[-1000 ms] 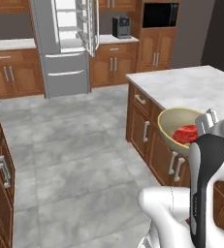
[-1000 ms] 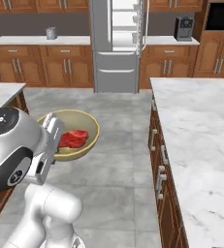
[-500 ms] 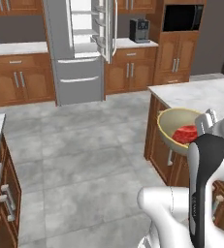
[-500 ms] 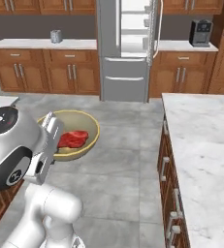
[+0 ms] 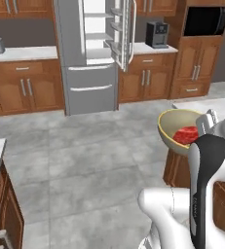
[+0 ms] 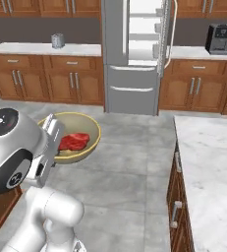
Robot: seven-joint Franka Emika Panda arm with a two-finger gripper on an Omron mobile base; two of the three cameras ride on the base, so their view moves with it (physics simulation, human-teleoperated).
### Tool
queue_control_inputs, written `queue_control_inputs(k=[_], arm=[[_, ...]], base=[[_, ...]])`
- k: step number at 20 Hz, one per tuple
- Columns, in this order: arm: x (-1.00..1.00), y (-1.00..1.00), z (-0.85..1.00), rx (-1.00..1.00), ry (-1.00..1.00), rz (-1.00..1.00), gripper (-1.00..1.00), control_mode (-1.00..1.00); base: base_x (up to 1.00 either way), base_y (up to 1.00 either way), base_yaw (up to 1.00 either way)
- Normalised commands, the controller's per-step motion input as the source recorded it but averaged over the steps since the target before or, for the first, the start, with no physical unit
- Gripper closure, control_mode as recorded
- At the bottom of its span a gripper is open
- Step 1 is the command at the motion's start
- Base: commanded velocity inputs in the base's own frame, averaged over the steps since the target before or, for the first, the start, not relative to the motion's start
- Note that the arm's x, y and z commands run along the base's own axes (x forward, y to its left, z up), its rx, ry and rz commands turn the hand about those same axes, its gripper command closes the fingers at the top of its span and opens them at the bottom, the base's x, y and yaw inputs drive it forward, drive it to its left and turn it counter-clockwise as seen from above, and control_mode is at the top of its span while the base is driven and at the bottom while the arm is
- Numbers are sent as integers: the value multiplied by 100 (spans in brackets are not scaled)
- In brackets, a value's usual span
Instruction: Place one of the steaks on the plate and the other in the bowl. Then place the bowl in the fridge.
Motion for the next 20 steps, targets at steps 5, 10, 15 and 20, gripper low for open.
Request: queue_control_inputs(k=[5, 10, 15, 20], arm=[[0, 0, 0, 0, 0, 0, 100, 100], [0, 0, 0, 0, 0, 0, 100, 100], [0, 0, 0, 0, 0, 0, 100, 100], [0, 0, 0, 0, 0, 0, 100, 100]], base=[[100, 0, 14], [100, 0, 18], [100, -5, 23], [100, -15, 25]])
